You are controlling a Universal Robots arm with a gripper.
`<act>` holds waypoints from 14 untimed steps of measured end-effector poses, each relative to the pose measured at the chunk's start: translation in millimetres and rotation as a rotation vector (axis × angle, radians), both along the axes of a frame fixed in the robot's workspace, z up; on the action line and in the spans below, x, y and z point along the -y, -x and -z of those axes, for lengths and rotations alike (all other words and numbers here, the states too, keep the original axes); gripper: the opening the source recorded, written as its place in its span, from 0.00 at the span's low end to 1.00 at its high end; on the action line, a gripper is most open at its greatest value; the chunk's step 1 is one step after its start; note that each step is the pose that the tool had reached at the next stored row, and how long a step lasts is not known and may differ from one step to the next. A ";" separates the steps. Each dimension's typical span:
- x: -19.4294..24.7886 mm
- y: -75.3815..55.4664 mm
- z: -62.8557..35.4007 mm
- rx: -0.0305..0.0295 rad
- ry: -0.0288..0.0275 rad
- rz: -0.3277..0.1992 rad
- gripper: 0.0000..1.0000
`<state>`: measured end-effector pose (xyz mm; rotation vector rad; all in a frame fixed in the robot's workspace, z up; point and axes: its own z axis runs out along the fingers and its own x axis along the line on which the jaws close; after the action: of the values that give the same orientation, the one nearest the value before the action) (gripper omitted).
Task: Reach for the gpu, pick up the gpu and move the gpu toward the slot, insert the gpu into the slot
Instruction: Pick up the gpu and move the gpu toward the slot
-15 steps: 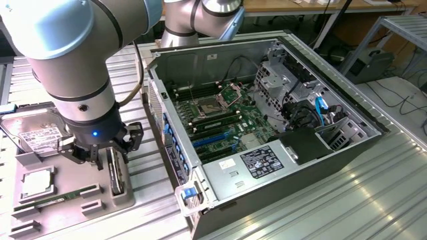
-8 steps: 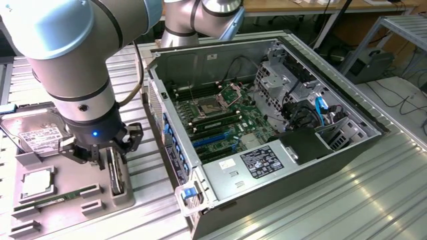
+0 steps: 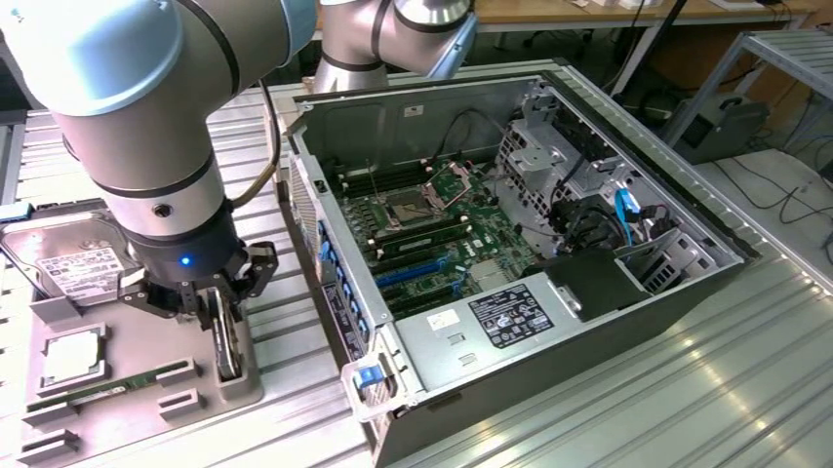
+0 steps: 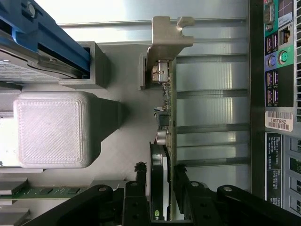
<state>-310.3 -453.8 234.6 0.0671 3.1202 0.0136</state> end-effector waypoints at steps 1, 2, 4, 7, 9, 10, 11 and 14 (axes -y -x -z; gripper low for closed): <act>0.0 0.0 0.0 0.0000 0.0001 0.000 0.37; 0.0 0.0 0.0 0.0000 0.0000 0.000 0.37; 0.0 0.0 0.0 0.0000 0.0001 0.000 0.37; 0.0 0.0 0.0 0.0000 0.0000 0.000 0.37; 0.0 0.0 0.1 0.0001 0.0000 0.000 0.37; 0.0 0.0 0.2 0.0000 0.0000 0.000 0.37; 0.0 0.0 0.2 0.0000 0.0000 0.000 0.37; 0.0 0.2 0.3 0.0001 0.0000 -0.005 0.37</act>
<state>-310.5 -453.8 234.3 0.0594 3.1202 0.0137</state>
